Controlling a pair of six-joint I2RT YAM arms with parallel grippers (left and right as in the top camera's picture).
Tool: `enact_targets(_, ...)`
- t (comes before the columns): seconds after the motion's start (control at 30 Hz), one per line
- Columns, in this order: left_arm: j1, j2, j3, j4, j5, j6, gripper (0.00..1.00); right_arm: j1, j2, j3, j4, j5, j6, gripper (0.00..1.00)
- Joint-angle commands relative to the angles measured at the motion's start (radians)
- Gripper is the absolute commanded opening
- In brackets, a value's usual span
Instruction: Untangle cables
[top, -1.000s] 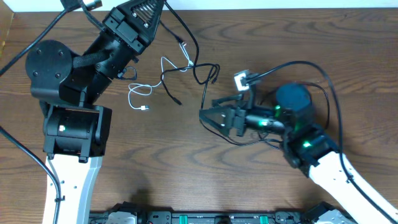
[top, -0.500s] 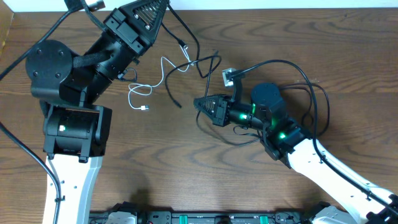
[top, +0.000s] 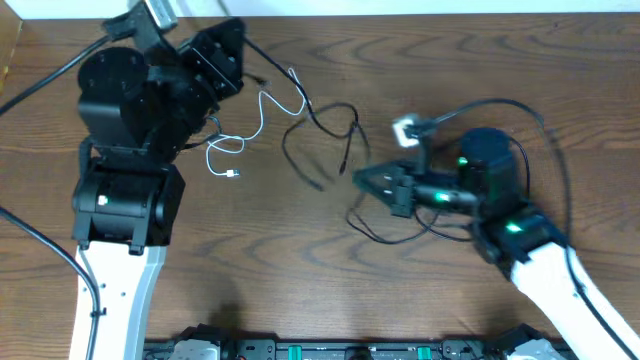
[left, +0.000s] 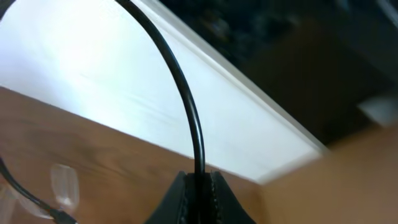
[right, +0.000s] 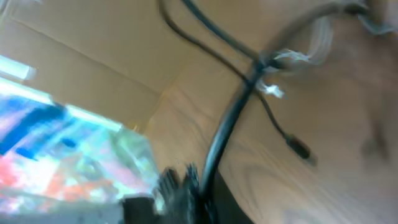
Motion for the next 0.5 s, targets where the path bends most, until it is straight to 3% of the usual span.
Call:
enact_targets(0.0, 0.003, -0.004, 0.018, 0.003, -0.312, 0.075, 0.08, -0.085, -0.105, 0.002, -0.208, 0.28, -0.165, 0.01)
enact_targets(0.23, 0.003, -0.003, 0.018, -0.015, -0.426, 0.155, 0.08, -0.242, -0.287, 0.002, -0.582, 0.801, -0.178, 0.01)
enact_targets(0.37, 0.003, -0.002, 0.018, -0.037, -0.477, 0.162, 0.08, -0.331, -0.355, 0.002, -0.727, 1.052, -0.097, 0.01)
enact_targets(0.47, 0.003, -0.002, 0.018, -0.048, -0.481, 0.161, 0.08, -0.386, -0.375, 0.002, -0.779, 1.075, -0.071, 0.01)
